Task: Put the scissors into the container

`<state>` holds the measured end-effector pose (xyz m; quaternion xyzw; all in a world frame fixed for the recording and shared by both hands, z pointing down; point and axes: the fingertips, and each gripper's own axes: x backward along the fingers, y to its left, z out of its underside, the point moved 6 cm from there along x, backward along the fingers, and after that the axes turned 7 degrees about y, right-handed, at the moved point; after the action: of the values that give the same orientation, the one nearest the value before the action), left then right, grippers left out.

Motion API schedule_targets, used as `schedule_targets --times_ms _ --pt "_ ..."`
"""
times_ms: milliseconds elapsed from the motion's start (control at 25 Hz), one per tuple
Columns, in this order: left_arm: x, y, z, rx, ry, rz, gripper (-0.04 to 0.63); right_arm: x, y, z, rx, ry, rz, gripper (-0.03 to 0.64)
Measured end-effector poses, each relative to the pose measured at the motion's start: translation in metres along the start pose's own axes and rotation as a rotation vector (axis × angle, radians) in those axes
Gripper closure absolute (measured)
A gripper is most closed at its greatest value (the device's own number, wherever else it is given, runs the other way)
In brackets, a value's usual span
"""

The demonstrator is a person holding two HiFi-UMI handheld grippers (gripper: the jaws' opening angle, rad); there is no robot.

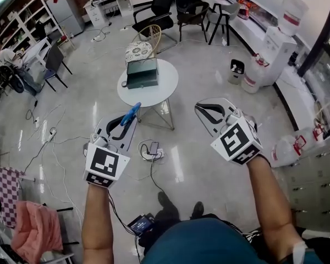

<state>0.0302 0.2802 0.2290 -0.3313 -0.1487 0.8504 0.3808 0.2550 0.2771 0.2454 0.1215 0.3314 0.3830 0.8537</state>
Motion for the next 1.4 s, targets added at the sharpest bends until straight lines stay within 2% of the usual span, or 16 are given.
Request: schedule_targets --times_ms 680,1000,1240,1400 --pt "-0.027 0.155 0.077 -0.029 -0.072 0.067 0.543 -0.133 -0.001 -0.104 -0.017 0.044 0.072 0.578" --pt "-0.031 0.194 0.109 -0.007 -0.079 0.065 0.543 -0.177 0.004 -0.134 0.001 0.054 0.063 0.578" --pt "-0.057 0.209 0.129 0.026 -0.044 0.043 0.543 -0.219 -0.014 -0.131 0.015 0.041 0.015 0.578" --pt "-0.080 0.218 0.125 0.045 -0.002 0.016 0.543 -0.244 -0.039 -0.123 0.024 0.012 -0.030 0.578"
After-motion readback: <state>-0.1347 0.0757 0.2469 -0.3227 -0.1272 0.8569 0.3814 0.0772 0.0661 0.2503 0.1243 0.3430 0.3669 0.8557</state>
